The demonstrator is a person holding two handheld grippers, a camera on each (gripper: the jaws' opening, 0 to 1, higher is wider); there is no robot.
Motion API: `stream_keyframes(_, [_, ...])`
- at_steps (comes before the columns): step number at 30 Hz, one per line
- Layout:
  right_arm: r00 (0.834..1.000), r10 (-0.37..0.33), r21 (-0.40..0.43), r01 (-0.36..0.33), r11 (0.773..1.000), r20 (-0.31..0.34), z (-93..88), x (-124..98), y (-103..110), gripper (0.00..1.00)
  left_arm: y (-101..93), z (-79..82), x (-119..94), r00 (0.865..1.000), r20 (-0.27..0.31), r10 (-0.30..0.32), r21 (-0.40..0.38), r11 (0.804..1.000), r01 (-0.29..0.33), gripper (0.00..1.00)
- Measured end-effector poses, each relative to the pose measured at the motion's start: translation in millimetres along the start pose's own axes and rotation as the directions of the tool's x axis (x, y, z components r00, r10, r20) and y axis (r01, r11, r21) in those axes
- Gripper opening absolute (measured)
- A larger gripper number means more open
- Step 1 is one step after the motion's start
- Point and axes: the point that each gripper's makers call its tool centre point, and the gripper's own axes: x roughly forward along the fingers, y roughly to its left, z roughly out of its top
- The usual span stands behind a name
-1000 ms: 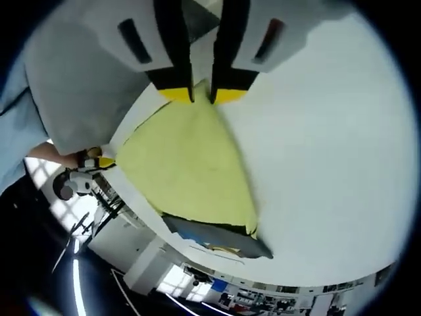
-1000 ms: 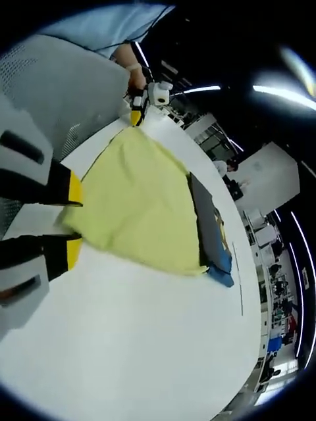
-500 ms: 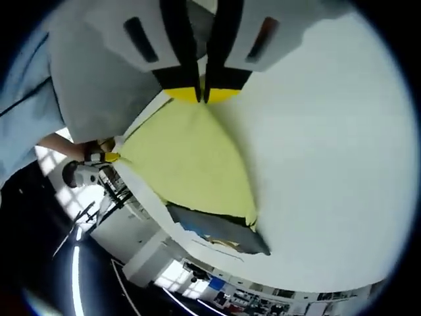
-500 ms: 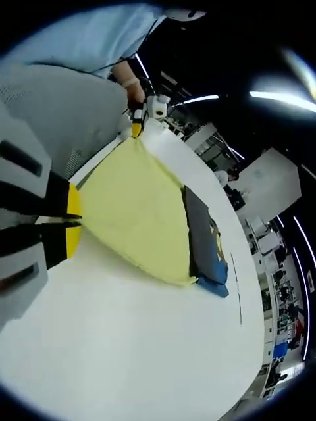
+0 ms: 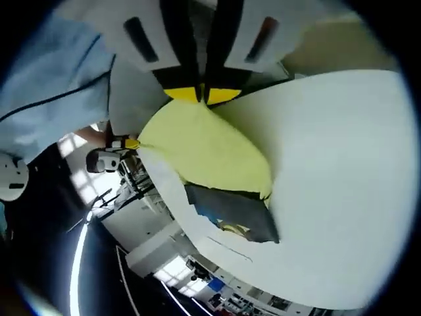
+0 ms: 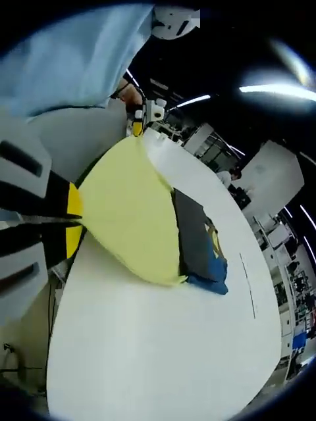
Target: Fold the garment on the visible template until the final outline fits inside the template.
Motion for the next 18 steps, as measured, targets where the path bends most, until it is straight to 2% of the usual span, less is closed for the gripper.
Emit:
stream_keyframes(3, [1.000, -0.001, 0.013, 0.001, 1.000, -0.010, -3.4, -4, -1, 0.00, -4.5, -3.0, -2, 1.000, -0.009, -0.011, -0.007, 1.000, 0.011, 0.00])
stream_keyframes(7, [1.000, 0.000, 0.045, 0.001, 0.999, -0.021, -5.6, -4, -7, 0.00, 3.2, -2.3, 3, 1.000, -0.011, -0.009, -0.025, 1.000, 0.009, 0.00])
stream_keyframes(10, [1.000, 0.021, 0.060, -0.021, 0.998, 0.007, 6.5, -3, -1, 0.00, 3.0, 4.7, 8, 1.000, -0.001, -0.014, -0.027, 1.000, 0.014, 0.00])
stream_keyframes(14, [0.997, 0.047, 0.059, -0.051, 0.997, 0.068, 33.5, -6, 7, 0.00, 2.3, 24.8, 9, 1.000, 0.007, -0.014, 0.038, 0.999, 0.014, 0.00])
stream_keyframes(15, [0.996, 0.049, 0.065, -0.054, 0.996, 0.079, 39.9, -6, -1, 0.00, 3.8, 33.5, 8, 1.000, 0.017, -0.012, 0.045, 0.999, 0.011, 0.00])
stream_keyframes(18, [0.996, 0.024, 0.042, -0.027, 0.999, 0.088, 59.2, -4, -4, 0.00, 12.4, 64.6, 8, 0.996, 0.083, -0.022, 0.073, 0.997, 0.016, 0.00])
